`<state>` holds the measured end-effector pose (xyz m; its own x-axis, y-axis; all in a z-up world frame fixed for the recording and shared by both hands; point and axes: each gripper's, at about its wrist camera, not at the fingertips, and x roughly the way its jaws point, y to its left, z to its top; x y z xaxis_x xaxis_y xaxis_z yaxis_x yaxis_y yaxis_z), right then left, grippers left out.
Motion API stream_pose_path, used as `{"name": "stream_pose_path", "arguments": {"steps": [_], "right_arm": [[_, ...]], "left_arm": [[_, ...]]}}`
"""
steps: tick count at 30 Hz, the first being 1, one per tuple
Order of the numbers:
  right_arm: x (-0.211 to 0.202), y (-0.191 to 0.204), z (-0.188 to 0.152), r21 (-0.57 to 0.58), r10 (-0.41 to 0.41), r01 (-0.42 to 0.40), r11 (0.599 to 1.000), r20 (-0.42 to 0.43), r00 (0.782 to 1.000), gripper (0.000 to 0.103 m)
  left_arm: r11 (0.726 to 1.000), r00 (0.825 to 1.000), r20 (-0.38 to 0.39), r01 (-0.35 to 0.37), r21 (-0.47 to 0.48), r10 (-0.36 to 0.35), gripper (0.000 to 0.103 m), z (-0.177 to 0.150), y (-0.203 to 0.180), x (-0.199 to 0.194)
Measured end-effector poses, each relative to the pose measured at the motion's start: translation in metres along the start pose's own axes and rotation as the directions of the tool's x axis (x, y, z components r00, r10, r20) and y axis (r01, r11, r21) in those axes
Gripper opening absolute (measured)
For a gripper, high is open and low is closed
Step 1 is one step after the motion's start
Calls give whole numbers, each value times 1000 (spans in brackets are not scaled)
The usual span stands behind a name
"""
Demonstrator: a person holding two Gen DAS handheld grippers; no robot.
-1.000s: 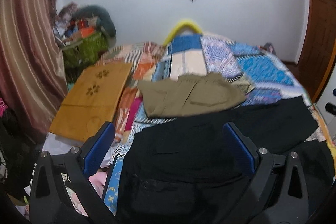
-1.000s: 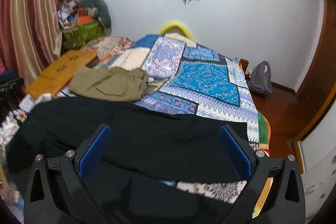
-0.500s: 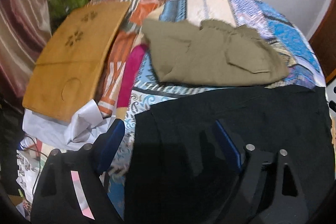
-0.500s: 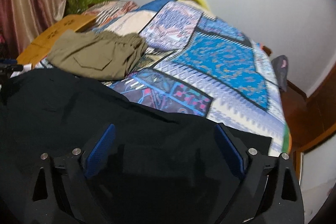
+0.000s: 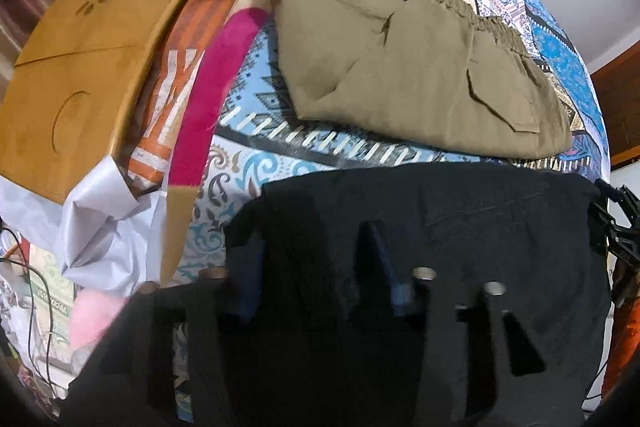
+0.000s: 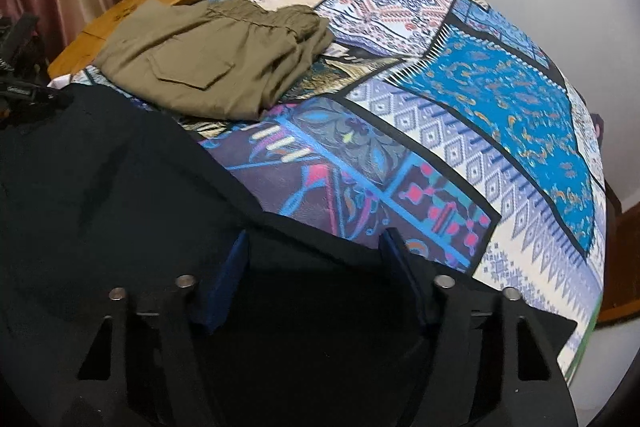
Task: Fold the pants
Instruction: 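Lower both grippers onto the black pants waistband and close them on it, then lift the black pants with both grippers, spread them flat and open both grippers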
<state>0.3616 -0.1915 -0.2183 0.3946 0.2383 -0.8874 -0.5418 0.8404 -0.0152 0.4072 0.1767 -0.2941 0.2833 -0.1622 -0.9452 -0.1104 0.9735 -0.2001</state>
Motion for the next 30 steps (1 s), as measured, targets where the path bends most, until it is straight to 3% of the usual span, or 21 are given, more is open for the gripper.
{"name": "stream_pose_path", "arguments": {"steps": [1, 3, 5, 7, 13, 18, 30], "right_arm": [[-2, 1, -2, 1, 17, -17, 1000, 5, 1000, 42], [-4, 4, -6, 5, 30, -30, 1000, 14, 999, 30], [-6, 10, -10, -3, 20, -20, 1000, 21, 1000, 14], [-8, 10, -11, 0, 18, -18, 1000, 30, 999, 10], [-24, 2, -2, 63, -41, 34, 997, 123, 992, 7], [-53, -2, 8, 99, -58, 40, 994, 194, 979, 7], [-161, 37, -36, 96, -49, 19, 995, 325, 944, 7]], "left_arm": [[1000, 1000, 3, -4, 8, 4, 22, 0, -2, -1], [999, 1000, 16, -23, 27, 23, 12, 1, -6, -5], [998, 998, 48, -47, 49, 44, 9, 0, -12, -13], [993, 992, 97, -86, 76, 79, 8, 1, -20, -23], [979, 959, 242, -178, 104, 148, 7, 14, -40, -63], [977, 939, 323, -169, 127, 121, 7, 17, -50, -99], [972, 880, 474, -145, 183, 42, 7, -75, -56, -195]]}}
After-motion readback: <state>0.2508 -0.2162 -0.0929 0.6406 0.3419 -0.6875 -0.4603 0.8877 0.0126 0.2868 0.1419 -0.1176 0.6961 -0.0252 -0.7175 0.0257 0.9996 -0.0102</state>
